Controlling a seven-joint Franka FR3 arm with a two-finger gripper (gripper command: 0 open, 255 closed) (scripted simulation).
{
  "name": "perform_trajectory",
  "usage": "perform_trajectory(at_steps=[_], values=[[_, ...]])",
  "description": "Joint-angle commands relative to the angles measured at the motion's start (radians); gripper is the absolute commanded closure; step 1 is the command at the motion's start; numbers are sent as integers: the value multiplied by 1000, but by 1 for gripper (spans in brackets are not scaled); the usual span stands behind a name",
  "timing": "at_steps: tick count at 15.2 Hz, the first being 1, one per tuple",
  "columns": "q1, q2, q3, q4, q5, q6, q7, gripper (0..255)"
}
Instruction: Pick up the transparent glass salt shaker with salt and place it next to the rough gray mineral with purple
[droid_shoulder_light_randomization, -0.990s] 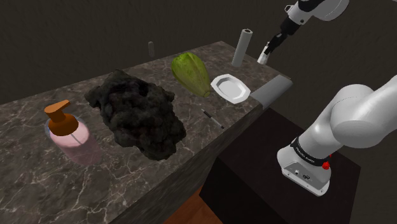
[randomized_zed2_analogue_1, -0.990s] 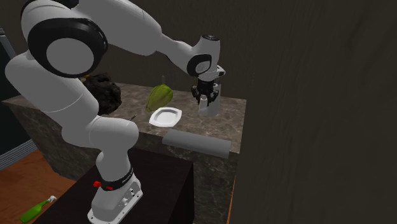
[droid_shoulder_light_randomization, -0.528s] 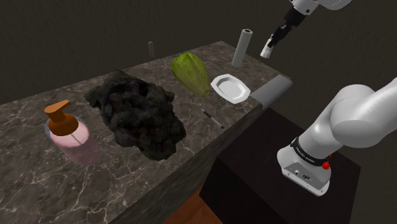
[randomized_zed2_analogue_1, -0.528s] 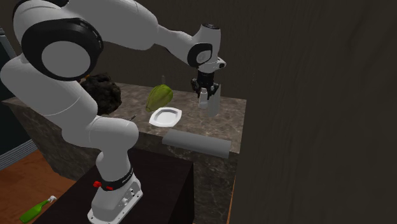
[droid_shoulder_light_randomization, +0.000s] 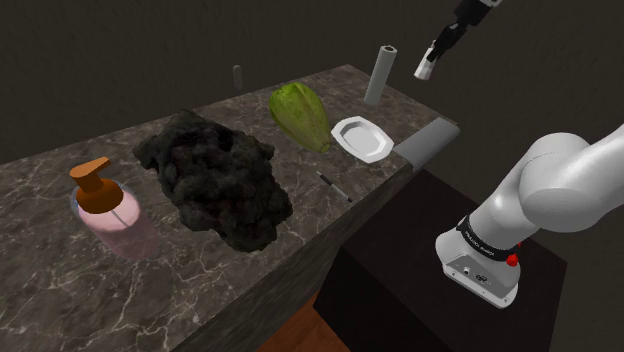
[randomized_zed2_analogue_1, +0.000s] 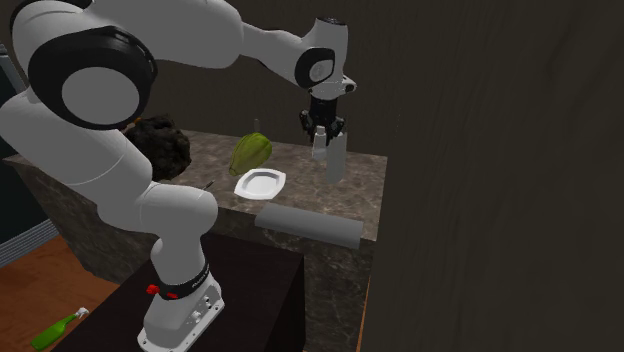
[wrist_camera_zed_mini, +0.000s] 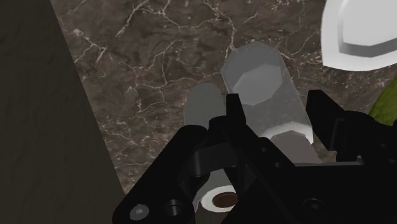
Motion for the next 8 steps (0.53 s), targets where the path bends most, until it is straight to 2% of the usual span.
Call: perform_trajectory(at_steps=[1,8], values=[[1,-2,7,28,1,-29,6,255],[5,-5,25,116,4,-121,22,255]])
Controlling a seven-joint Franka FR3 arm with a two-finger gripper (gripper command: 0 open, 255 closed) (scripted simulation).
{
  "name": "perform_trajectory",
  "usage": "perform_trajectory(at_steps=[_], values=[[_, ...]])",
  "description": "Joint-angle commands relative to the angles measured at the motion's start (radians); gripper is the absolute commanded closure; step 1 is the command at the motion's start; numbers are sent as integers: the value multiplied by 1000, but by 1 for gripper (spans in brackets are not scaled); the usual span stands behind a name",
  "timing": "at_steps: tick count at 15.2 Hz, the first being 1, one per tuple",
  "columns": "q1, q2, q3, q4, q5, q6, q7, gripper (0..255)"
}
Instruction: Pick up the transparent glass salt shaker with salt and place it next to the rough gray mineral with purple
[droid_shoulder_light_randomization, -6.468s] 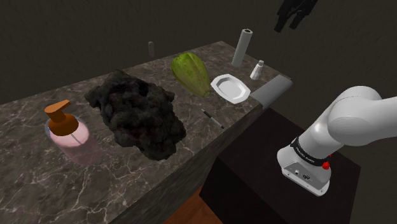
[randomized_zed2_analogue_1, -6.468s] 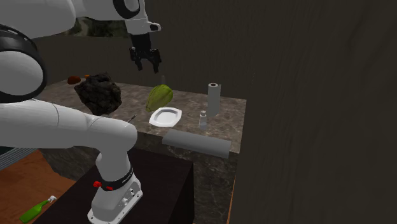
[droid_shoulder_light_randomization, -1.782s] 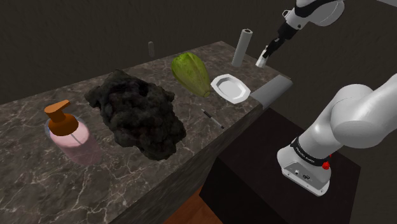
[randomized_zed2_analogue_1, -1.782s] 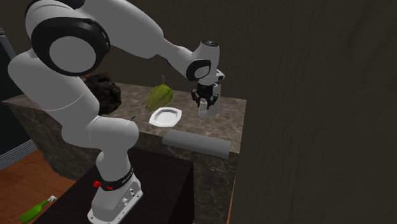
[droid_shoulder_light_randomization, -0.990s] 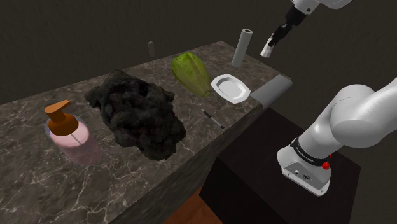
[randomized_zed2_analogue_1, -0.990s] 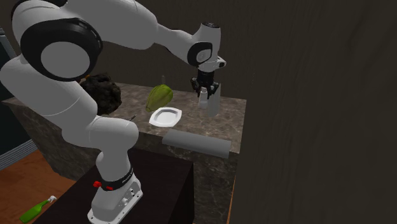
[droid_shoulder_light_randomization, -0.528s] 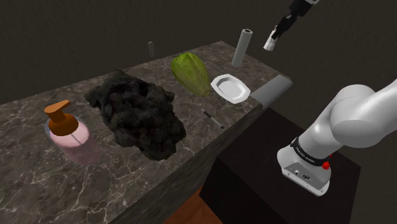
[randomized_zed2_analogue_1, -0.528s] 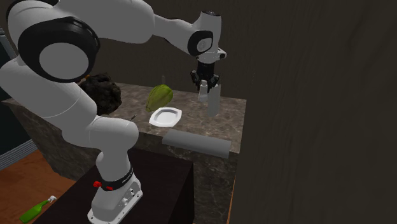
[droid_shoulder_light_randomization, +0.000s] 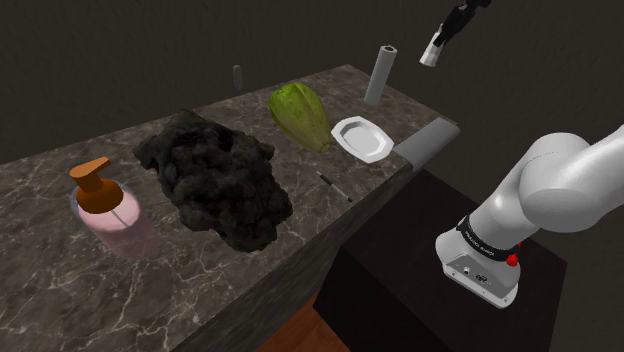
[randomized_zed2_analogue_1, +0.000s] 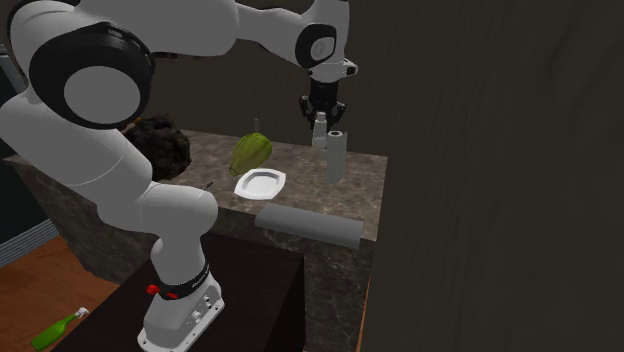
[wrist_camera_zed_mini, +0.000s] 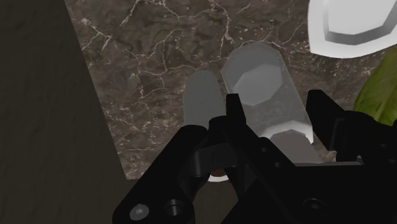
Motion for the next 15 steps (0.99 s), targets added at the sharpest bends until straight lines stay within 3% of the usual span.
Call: perform_trajectory(at_steps=[1,15], values=[[2,0,5,25,1,-24,4,255],[22,32,19,235,24,-206,21,255]])
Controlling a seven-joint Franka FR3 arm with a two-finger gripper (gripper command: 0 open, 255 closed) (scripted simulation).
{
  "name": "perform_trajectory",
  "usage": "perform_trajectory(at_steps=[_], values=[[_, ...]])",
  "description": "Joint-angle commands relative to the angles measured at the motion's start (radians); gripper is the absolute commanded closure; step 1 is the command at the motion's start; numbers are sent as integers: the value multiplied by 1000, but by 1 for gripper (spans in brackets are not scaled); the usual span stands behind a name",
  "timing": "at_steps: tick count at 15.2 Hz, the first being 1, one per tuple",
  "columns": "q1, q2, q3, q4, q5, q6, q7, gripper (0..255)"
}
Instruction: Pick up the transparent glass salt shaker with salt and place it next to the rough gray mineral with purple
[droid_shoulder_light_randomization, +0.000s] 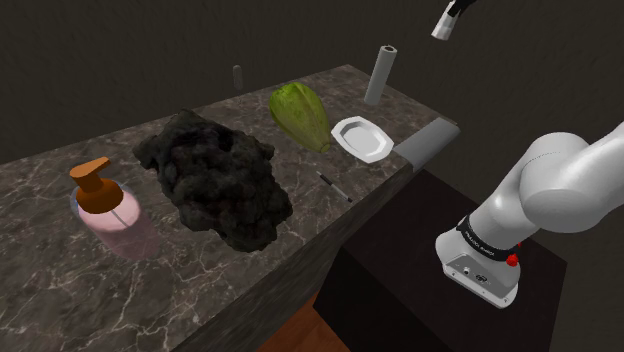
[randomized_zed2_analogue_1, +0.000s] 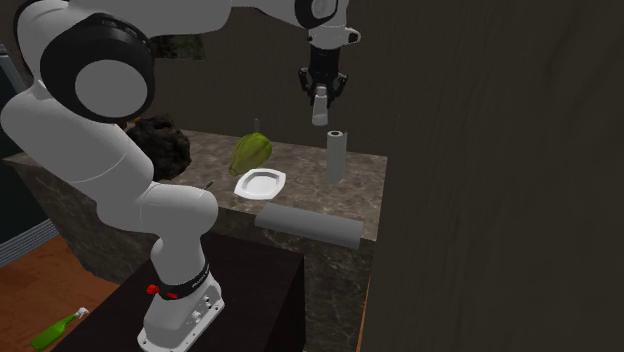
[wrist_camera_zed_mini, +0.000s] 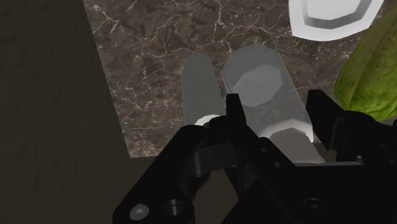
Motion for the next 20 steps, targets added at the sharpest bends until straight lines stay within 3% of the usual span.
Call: perform_trajectory(at_steps=[1,10,20], values=[[1,-14,28,-3,-3,-10,30,255],[3,-148,254,-169,-9,30,271,255],[52,-188,470,-248,43,74,515,255]])
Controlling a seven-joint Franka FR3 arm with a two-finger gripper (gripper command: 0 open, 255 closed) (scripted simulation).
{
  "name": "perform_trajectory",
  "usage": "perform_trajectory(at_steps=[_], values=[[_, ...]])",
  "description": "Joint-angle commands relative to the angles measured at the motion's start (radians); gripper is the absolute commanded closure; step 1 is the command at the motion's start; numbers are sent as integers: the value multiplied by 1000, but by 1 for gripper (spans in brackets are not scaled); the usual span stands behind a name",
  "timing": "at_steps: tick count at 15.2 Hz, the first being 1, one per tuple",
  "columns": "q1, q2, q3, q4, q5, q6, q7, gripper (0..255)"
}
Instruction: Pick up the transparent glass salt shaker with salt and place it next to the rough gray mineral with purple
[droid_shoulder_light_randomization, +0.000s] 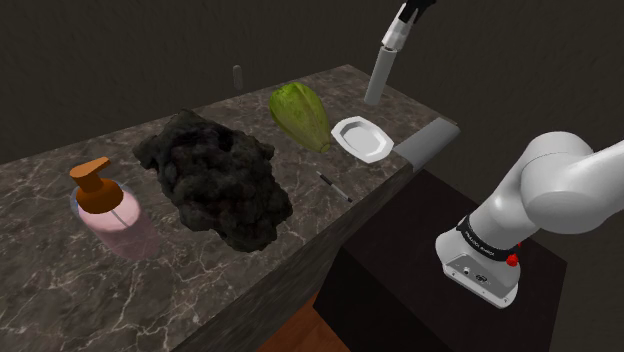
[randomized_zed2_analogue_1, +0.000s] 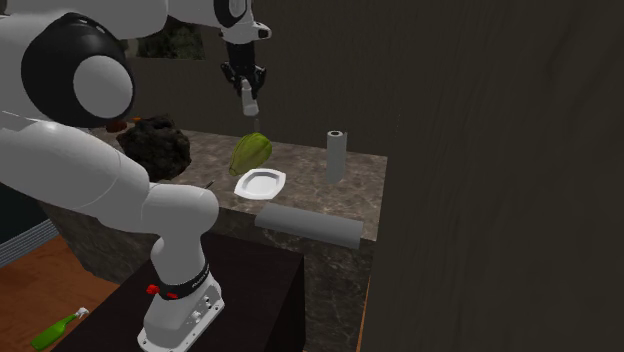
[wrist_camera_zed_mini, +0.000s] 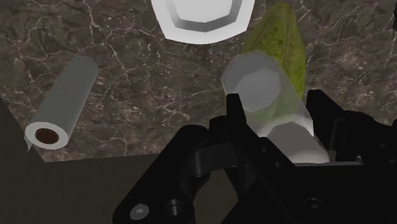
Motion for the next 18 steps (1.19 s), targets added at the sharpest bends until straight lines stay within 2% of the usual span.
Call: perform_trajectory(at_steps=[1,10,18], values=[[13,6,42,-4,14,11,50,255],[71,73,221,30,64,55,260,255],[114,201,373,138,76,86,447,255]])
